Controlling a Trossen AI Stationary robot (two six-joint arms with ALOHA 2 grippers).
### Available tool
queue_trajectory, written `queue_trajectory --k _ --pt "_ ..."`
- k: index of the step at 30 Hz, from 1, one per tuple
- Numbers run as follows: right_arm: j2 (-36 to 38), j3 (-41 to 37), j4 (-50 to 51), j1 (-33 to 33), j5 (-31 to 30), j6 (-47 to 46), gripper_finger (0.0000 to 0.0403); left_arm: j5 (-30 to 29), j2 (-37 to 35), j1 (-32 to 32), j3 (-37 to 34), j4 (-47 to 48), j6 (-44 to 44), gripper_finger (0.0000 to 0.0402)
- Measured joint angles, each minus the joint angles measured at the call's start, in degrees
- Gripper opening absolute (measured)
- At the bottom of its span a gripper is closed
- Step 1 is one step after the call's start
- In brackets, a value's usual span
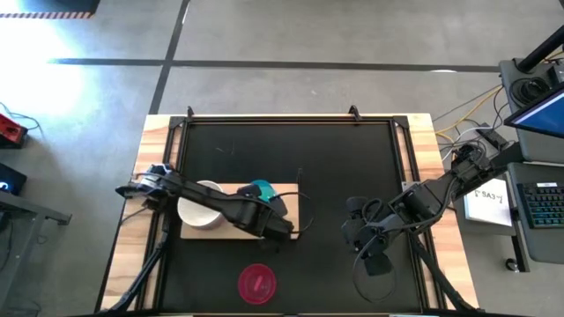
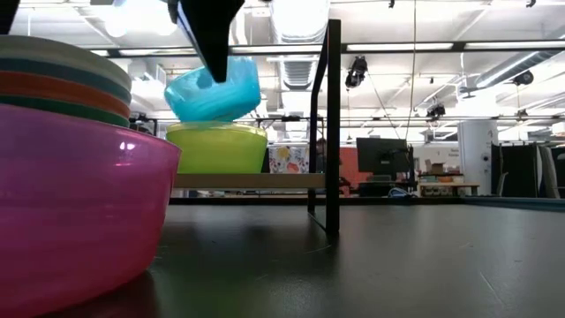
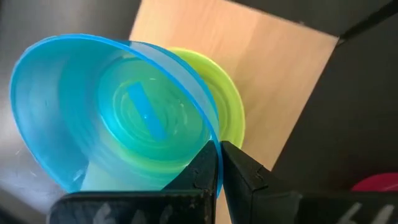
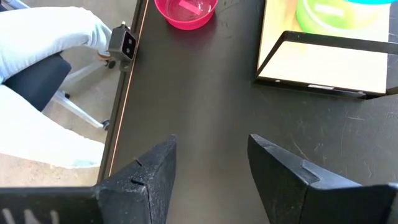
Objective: Place and stack bowls onto a shelf
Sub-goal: Stack the blue bowl on top of the green bowl on the shelf
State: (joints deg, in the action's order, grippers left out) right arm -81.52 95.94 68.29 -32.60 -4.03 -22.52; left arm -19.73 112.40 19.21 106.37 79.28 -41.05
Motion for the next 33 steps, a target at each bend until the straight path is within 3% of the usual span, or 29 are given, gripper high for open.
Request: queue_trajectory --k 26,33 --pt "0.0 0.0 0.0 0.0 0.0 0.0 0.0185 1.4 0.0 -0.3 -5.1 -4.3 4.6 0.0000" --pt "0.0 0.0 0.0 0.0 0.0 0.0 0.0185 2.8 0.0 -0.3 -6.2 -4.4 4.6 0.0039"
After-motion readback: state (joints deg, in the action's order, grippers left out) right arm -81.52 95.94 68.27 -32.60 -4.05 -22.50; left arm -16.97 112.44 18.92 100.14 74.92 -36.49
